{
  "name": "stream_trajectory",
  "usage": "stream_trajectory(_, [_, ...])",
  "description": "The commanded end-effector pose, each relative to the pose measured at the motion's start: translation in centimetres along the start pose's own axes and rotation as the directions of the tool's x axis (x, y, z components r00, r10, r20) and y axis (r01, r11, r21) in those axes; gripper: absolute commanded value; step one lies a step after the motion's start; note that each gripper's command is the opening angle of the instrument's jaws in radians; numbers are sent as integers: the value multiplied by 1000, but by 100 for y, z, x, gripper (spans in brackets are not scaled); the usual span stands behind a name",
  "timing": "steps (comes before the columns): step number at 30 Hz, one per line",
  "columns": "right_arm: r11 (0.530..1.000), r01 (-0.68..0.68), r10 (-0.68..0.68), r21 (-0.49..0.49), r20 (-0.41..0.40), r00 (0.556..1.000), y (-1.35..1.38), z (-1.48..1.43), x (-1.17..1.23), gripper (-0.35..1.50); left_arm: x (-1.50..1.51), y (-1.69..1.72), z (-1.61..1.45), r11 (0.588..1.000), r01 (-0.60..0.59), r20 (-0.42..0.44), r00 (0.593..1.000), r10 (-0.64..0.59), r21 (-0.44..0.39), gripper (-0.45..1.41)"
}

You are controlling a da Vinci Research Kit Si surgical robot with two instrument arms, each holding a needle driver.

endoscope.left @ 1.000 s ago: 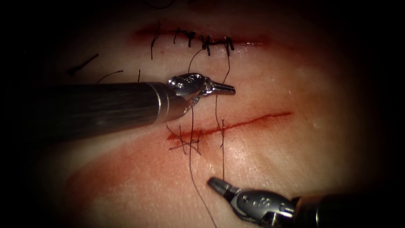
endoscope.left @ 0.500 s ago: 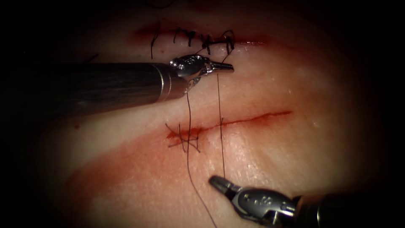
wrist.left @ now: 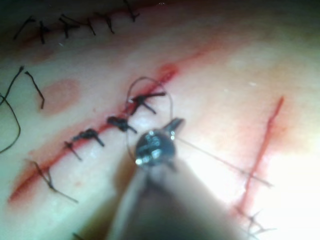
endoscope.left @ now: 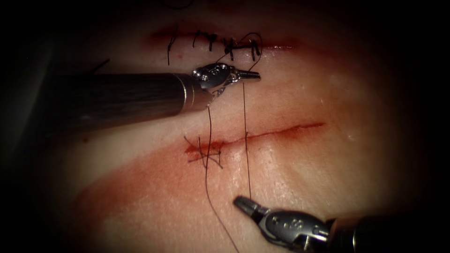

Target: Wound Closure

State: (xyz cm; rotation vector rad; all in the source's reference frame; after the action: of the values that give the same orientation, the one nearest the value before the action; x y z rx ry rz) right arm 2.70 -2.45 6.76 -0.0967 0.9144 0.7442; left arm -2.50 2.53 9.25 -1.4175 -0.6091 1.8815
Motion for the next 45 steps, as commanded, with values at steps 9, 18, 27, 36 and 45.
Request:
stream_trajectory(9, [1000, 5, -6, 16, 45, 999, -10, 7, -15, -35, -5, -3, 8, 1000, -19, 7, 1000, 19, 3, -45])
stream_trajectory(18, [1000, -9, 9, -12, 23, 1000, -2, 5, 0, -35, -7, 16, -1, 999, -13, 15, 1000, 13, -32, -45])
stream_trajectory(27, [999, -35, 35, -26, 20, 999, 7, 1, 16, 116, 16, 59, -27, 998, 23, 15, 1000, -22, -65, -45])
stream_trajectory(36, [999, -36, 36, -21, 17, 999, -2, -13, 23, 145, 30, 81, -30, 997, 42, 12, 999, -42, -67, -10])
stream_trajectory(45, [999, -39, 40, -8, 24, 999, -2, -35, 34, 146, 33, 79, -33, 996, 45, 12, 999, -44, -71, 14])
